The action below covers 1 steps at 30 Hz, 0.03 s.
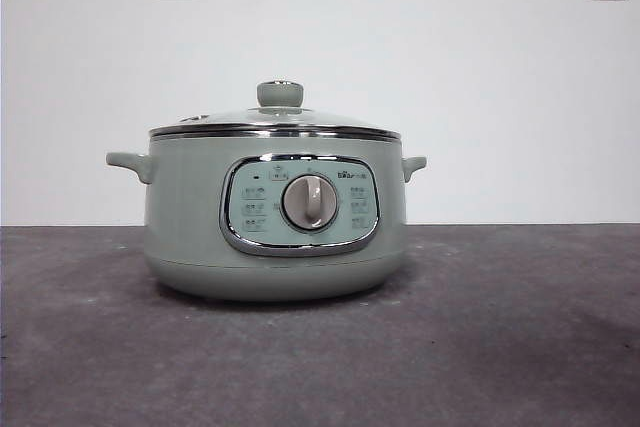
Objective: Pick up the corn,open the lid,put the corn in the pot,close the lid
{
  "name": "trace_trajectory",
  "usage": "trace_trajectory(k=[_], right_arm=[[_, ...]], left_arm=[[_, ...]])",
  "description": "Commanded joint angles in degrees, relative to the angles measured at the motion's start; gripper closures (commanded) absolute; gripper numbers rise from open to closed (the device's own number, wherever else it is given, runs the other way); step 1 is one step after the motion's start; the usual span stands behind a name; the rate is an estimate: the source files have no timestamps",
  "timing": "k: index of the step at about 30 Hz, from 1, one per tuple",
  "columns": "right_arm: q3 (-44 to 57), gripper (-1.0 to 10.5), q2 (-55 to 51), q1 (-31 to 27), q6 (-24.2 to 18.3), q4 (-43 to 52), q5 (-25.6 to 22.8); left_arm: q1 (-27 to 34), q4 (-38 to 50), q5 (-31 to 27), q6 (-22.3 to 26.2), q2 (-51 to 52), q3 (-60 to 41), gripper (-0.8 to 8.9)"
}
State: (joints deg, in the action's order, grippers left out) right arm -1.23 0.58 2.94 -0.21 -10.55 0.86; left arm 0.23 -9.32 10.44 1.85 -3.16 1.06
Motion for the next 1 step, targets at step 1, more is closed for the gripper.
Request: trace_trajectory(k=[1], right_arm=[[0.42,9.5,-0.07,0.04,0.57,0.15,-0.26]], left_arm=[[0.11,0.33,0.02,-0.31,-0.02,-0.57,8.15]])
